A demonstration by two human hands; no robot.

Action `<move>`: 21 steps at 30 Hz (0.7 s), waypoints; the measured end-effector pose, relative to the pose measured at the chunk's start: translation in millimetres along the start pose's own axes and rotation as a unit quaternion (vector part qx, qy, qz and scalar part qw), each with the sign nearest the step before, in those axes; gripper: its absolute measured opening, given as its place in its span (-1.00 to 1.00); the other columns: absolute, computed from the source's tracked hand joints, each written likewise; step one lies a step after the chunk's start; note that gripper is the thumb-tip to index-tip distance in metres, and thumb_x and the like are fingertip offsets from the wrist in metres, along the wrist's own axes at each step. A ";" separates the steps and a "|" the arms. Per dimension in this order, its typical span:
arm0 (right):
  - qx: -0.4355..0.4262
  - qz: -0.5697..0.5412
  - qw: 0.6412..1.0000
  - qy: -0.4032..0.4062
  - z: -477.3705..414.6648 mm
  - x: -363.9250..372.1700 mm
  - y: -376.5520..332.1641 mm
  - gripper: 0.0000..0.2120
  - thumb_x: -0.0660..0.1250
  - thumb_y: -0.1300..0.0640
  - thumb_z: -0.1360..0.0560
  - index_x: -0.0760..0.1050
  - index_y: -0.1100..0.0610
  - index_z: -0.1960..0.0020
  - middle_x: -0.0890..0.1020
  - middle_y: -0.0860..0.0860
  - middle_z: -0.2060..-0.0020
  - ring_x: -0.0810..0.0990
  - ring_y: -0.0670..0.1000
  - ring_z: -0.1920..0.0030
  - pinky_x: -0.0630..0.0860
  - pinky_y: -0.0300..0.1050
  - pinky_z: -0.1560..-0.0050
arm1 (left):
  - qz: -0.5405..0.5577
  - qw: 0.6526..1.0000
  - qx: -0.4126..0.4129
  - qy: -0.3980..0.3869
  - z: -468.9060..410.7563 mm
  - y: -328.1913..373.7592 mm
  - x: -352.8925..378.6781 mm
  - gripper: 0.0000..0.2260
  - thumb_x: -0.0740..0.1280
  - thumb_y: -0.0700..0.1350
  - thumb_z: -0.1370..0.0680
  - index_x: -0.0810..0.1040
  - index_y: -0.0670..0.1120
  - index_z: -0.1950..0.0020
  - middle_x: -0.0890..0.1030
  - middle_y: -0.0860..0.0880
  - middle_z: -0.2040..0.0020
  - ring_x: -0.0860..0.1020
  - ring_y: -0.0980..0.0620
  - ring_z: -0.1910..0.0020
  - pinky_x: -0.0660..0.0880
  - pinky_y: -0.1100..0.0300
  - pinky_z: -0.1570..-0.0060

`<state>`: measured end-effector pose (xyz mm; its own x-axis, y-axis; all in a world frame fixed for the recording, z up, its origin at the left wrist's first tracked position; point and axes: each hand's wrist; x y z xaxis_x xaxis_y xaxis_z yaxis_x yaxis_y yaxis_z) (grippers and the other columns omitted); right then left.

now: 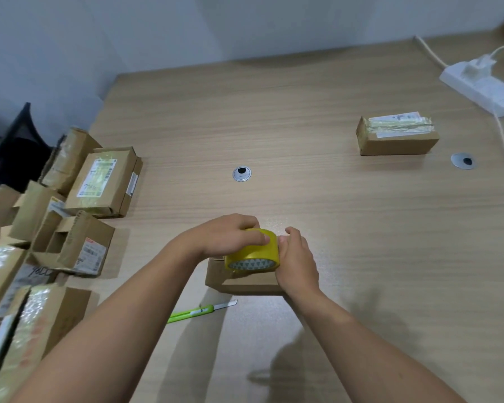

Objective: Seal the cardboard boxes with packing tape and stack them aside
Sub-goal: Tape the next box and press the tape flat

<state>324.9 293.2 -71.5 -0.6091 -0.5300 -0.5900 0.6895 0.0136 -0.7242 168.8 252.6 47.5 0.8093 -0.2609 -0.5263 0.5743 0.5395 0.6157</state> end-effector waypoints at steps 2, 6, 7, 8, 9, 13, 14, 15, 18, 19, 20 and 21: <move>0.000 -0.011 1.000 -0.002 -0.2 0.0 0.6 -0.60 -0.06 -0.11 -0.71 0.22 -0.06 -0.50 0.41 -0.05 -0.41 0.45 0.10 -0.30 0.40 0.07 -0.12 | 0.078 0.997 0.010 -0.016 4.1 -12.1 -0.7 -0.67 0.36 0.20 -0.37 0.57 -0.07 0.18 0.58 0.00 0.25 0.54 0.04 0.23 0.42 0.15 0.16; 0.004 -0.010 1.000 -0.013 -0.7 -5.2 1.0 -0.62 -0.05 -0.11 -0.71 0.24 -0.09 -0.49 0.40 -0.08 -0.41 0.46 0.08 -0.30 0.37 0.04 -0.10 | 0.127 0.992 0.013 0.002 7.1 -27.8 0.8 -0.56 0.43 0.21 -0.35 0.67 -0.20 0.16 0.64 -0.05 0.28 0.57 0.08 0.28 0.47 0.20 0.16; 0.002 -0.007 1.000 -0.014 -0.1 -5.8 0.8 -0.62 -0.05 -0.11 -0.71 0.25 -0.09 -0.47 0.41 -0.08 -0.40 0.46 0.08 -0.28 0.39 0.05 -0.11 | 0.120 0.993 0.011 0.008 6.5 -28.2 0.3 -0.53 0.44 0.24 -0.33 0.68 -0.19 0.16 0.65 -0.04 0.29 0.58 0.09 0.29 0.48 0.21 0.16; 0.000 -0.006 1.000 -0.013 0.4 -6.6 0.7 -0.63 -0.05 -0.11 -0.71 0.26 -0.09 -0.46 0.42 -0.08 -0.38 0.47 0.07 -0.26 0.41 0.06 -0.12 | 0.108 0.994 0.009 0.010 5.7 -27.5 -0.6 -0.50 0.43 0.29 -0.30 0.68 -0.16 0.18 0.65 -0.02 0.30 0.58 0.10 0.31 0.48 0.19 0.16; -0.001 -0.006 1.000 -0.012 0.5 -6.8 0.7 -0.65 -0.05 -0.12 -0.71 0.28 -0.09 -0.44 0.43 -0.09 -0.36 0.48 0.06 -0.23 0.43 0.07 -0.13 | 0.094 0.996 0.004 0.010 4.9 -25.7 -1.2 -0.50 0.41 0.33 -0.27 0.68 -0.12 0.22 0.64 -0.01 0.32 0.57 0.11 0.32 0.47 0.18 0.16; -0.002 0.009 1.000 -0.011 0.9 -6.6 1.4 -0.75 -0.05 -0.12 -0.70 0.31 -0.11 -0.27 0.46 -0.11 -0.23 0.48 0.03 -0.09 0.46 0.07 -0.07 | 0.031 0.999 -0.012 0.026 1.5 -23.0 -3.8 -0.63 0.45 0.26 -0.38 0.58 -0.01 0.41 0.55 0.06 0.43 0.50 0.12 0.40 0.40 0.19 0.26; -0.003 0.013 1.000 -0.010 1.2 -6.6 0.8 -0.78 -0.05 -0.12 -0.70 0.31 -0.11 -0.21 0.47 -0.12 -0.18 0.47 0.03 -0.07 0.47 0.07 -0.05 | 0.006 0.999 -0.016 0.033 2.2 -23.6 -6.8 -0.63 0.47 0.21 -0.44 0.57 -0.01 0.41 0.54 0.07 0.45 0.49 0.14 0.42 0.40 0.20 0.28; -0.005 0.016 1.000 -0.010 1.5 -7.1 0.7 -0.80 -0.06 -0.12 -0.70 0.30 -0.12 -0.16 0.46 -0.13 -0.15 0.47 0.03 -0.05 0.47 0.07 -0.04 | -0.020 0.999 -0.022 0.038 3.8 -24.2 -10.4 -0.65 0.46 0.18 -0.48 0.58 -0.01 0.39 0.55 0.08 0.45 0.50 0.16 0.43 0.41 0.22 0.30; -0.013 0.017 1.000 -0.008 2.1 -6.9 0.3 -0.82 -0.06 -0.10 -0.71 0.30 -0.11 -0.11 0.47 -0.12 -0.11 0.48 0.02 -0.04 0.48 0.06 -0.01 | -0.067 0.996 -0.055 0.036 10.7 -29.1 -21.8 -0.68 0.44 0.17 -0.51 0.63 -0.04 0.29 0.62 0.04 0.37 0.57 0.12 0.34 0.46 0.22 0.25; -0.016 0.016 1.000 -0.006 1.9 -6.8 0.3 -0.81 -0.06 -0.09 -0.71 0.31 -0.10 -0.12 0.47 -0.12 -0.11 0.48 0.02 -0.04 0.48 0.05 -0.01 | -0.076 0.994 -0.064 0.033 11.6 -29.5 -23.5 -0.68 0.43 0.18 -0.50 0.64 -0.04 0.26 0.64 0.02 0.33 0.59 0.10 0.31 0.47 0.21 0.23; -0.018 0.013 1.000 -0.005 1.9 -6.5 0.1 -0.80 -0.05 -0.09 -0.71 0.32 -0.09 -0.13 0.47 -0.12 -0.11 0.48 0.02 -0.04 0.49 0.06 -0.02 | -0.086 0.993 -0.069 0.032 11.6 -29.0 -24.2 -0.68 0.43 0.20 -0.50 0.65 -0.04 0.24 0.65 0.01 0.31 0.60 0.09 0.29 0.48 0.20 0.21; -0.019 0.009 1.000 -0.004 1.8 -6.1 0.2 -0.80 -0.05 -0.09 -0.71 0.32 -0.09 -0.14 0.47 -0.11 -0.12 0.49 0.03 -0.05 0.50 0.07 -0.02 | -0.097 0.992 -0.072 0.034 10.6 -27.2 -23.8 -0.67 0.42 0.21 -0.50 0.66 -0.04 0.23 0.66 0.00 0.29 0.61 0.07 0.26 0.50 0.19 0.19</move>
<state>329.4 294.9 -67.4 -0.5931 -0.5358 -0.6010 0.6853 0.0559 -0.7261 135.2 235.7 49.5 0.6722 -0.3188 -0.6682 0.6911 0.5938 0.4120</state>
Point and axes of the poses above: each hand's wrist, its own z-axis away from the middle knuckle, its own x-axis out of the palm, y = z × x
